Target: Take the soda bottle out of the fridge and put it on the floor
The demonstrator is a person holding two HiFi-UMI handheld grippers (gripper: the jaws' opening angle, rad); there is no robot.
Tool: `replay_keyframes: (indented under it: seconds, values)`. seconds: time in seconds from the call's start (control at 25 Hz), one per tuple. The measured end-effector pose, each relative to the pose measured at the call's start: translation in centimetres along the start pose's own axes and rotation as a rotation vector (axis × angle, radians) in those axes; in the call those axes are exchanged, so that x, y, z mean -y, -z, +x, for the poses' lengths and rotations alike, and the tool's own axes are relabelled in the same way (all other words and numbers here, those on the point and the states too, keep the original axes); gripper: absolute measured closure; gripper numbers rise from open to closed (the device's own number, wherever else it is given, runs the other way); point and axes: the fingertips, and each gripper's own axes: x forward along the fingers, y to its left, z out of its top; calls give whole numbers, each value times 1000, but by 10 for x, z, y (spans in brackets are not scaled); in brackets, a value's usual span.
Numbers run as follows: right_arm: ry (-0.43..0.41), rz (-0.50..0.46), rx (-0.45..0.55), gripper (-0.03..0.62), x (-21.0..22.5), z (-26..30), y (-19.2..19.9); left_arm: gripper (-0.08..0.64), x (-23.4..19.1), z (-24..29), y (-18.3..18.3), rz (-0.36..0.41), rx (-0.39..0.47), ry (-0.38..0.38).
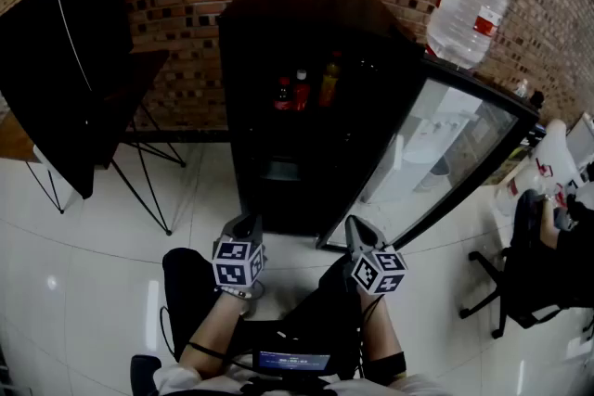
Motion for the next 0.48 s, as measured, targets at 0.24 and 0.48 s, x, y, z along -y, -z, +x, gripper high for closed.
replay_keyframes:
  seconds: [0.24,0.48]
  values:
    - [-15,94,38,511,1,7,-2,558,-6,-1,-12,7,15,13]
    - [-19,56,-12,423,-14,18,7,558,1,-9,-12,29,16,38]
